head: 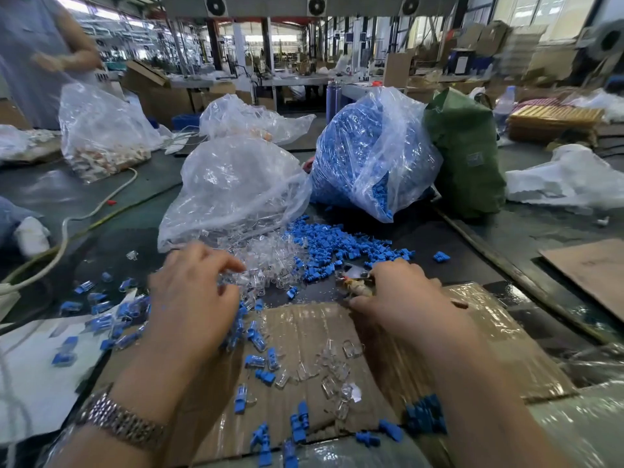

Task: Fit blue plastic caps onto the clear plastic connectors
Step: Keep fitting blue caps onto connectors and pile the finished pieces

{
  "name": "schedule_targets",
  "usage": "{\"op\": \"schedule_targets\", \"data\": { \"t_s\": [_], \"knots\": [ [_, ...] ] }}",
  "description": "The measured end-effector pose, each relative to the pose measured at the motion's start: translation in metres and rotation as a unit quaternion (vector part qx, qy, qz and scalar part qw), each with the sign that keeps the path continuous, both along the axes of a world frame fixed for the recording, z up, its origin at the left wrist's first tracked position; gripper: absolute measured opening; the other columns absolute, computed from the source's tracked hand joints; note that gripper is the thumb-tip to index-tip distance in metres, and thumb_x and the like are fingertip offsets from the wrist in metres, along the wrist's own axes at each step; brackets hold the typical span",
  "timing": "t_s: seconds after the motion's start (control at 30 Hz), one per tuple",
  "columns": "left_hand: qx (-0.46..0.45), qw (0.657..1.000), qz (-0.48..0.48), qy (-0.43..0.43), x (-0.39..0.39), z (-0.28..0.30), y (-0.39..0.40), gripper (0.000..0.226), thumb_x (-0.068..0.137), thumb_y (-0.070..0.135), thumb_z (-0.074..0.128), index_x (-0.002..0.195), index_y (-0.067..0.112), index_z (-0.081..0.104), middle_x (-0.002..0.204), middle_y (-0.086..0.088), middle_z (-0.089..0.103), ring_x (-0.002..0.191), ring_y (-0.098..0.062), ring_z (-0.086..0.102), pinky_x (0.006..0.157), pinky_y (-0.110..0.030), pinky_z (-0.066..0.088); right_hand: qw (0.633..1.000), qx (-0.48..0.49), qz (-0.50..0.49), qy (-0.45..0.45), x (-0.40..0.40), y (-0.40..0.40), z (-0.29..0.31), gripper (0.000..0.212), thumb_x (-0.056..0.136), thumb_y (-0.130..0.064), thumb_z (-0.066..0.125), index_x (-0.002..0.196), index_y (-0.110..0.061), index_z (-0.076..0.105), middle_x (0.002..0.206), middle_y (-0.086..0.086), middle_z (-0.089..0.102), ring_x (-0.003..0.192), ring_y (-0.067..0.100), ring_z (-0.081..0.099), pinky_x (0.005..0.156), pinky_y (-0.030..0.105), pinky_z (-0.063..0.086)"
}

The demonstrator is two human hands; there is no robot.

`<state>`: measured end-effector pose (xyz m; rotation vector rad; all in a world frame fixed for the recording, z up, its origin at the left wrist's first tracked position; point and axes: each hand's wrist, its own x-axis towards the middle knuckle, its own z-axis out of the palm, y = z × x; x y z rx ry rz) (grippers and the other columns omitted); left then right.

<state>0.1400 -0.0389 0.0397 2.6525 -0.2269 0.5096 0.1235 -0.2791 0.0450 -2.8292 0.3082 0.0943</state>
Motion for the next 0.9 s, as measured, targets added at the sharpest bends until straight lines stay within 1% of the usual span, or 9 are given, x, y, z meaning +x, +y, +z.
{"op": "schedule_targets", "data": {
  "t_s": [0.07,0.13,0.23,0.33,0.5,0.57,0.7,0.8,0.9],
  "knots": [
    [-0.043,0.986,-0.161,0.020,-0.007,-0.001,-0.013,0.034,0.092,0.007,0.063,0.099,0.039,0.066,0.103,0.020,0.053,0.104,-0.002,0.051,0.098,-0.030,0.047,0.999,-0.021,-0.015,0.020,0.003,0.001,-0.004,0.037,0.092,-0.052,0.065,0.095,-0.020,0.047,0.122,0.010,0.051,0.119,0.034,0.045,0.101,0.053,0.036],
    [-0.037,0.957,-0.282,0.053,-0.015,-0.004,-0.026,0.032,0.093,0.010,0.060,0.102,0.038,0.073,0.112,0.026,0.057,0.113,0.003,0.051,0.101,-0.024,0.045,0.999,-0.029,-0.020,0.037,0.005,0.001,-0.007,0.037,0.092,-0.053,0.064,0.099,-0.020,0.049,0.127,0.011,0.050,0.123,0.035,0.043,0.103,0.053,0.036],
    [0.017,0.926,-0.364,0.099,-0.018,-0.014,-0.038,0.032,0.096,0.021,0.052,0.110,0.038,0.075,0.125,0.026,0.058,0.121,-0.003,0.048,0.102,-0.033,0.045,0.998,-0.032,-0.020,0.046,0.006,0.001,-0.009,0.037,0.092,-0.054,0.062,0.098,-0.020,0.046,0.129,0.013,0.049,0.124,0.035,0.042,0.104,0.053,0.037],
    [0.056,0.920,-0.370,0.114,-0.014,-0.022,-0.044,0.046,0.093,0.002,0.059,0.116,0.039,0.073,0.124,0.026,0.061,0.117,-0.006,0.050,0.097,-0.038,0.047,0.998,-0.039,-0.019,0.049,0.006,0.000,-0.011,0.038,0.093,-0.055,0.060,0.102,-0.020,0.050,0.131,0.013,0.048,0.127,0.035,0.039,0.106,0.053,0.038],
    [0.056,0.922,-0.371,0.098,-0.014,-0.022,-0.046,0.021,0.094,0.017,0.068,0.108,0.031,0.077,0.113,0.020,0.067,0.113,-0.002,0.055,0.099,-0.031,0.047,0.997,-0.064,-0.018,0.042,0.008,0.003,-0.016,0.052,0.094,-0.059,0.057,0.125,-0.018,0.054,0.138,0.012,0.045,0.133,0.035,0.036,0.107,0.056,0.034],
    [0.057,0.927,-0.358,0.096,-0.015,-0.022,-0.047,0.018,0.095,0.021,0.068,0.107,0.032,0.075,0.108,0.022,0.066,0.108,0.003,0.055,0.099,-0.025,0.047,0.998,-0.059,-0.015,-0.002,0.012,0.006,-0.016,0.055,0.094,-0.059,0.057,0.131,-0.019,0.050,0.136,0.008,0.044,0.132,0.032,0.038,0.106,0.054,0.034],
    [-0.009,0.947,-0.309,0.094,-0.015,-0.021,-0.041,0.008,0.091,0.024,0.075,0.097,0.028,0.072,0.091,0.019,0.066,0.088,0.003,0.062,0.083,-0.016,0.051,0.991,-0.048,0.077,-0.101,0.029,0.020,-0.014,0.035,0.101,-0.032,0.054,0.134,-0.021,0.051,0.132,0.002,0.052,0.127,0.026,0.048,0.104,0.046,0.035],
    [-0.046,0.956,-0.271,0.102,-0.014,-0.019,-0.034,0.012,0.090,0.023,0.075,0.092,0.032,0.067,0.082,0.019,0.065,0.084,0.004,0.062,0.073,-0.013,0.049,0.985,-0.079,0.122,-0.094,0.042,0.033,-0.015,0.034,0.103,-0.017,0.046,0.136,-0.019,0.052,0.134,0.004,0.055,0.127,0.026,0.050,0.106,0.043,0.033],
    [-0.065,0.958,-0.250,0.121,-0.013,-0.019,-0.033,0.017,0.090,0.021,0.074,0.091,0.035,0.064,0.083,0.017,0.066,0.082,0.003,0.063,0.074,-0.017,0.053,0.982,-0.112,0.142,-0.058,0.048,0.038,-0.019,0.032,0.102,-0.014,0.042,0.131,-0.016,0.054,0.130,0.008,0.056,0.123,0.028,0.052,0.105,0.044,0.034]
  ]
}}
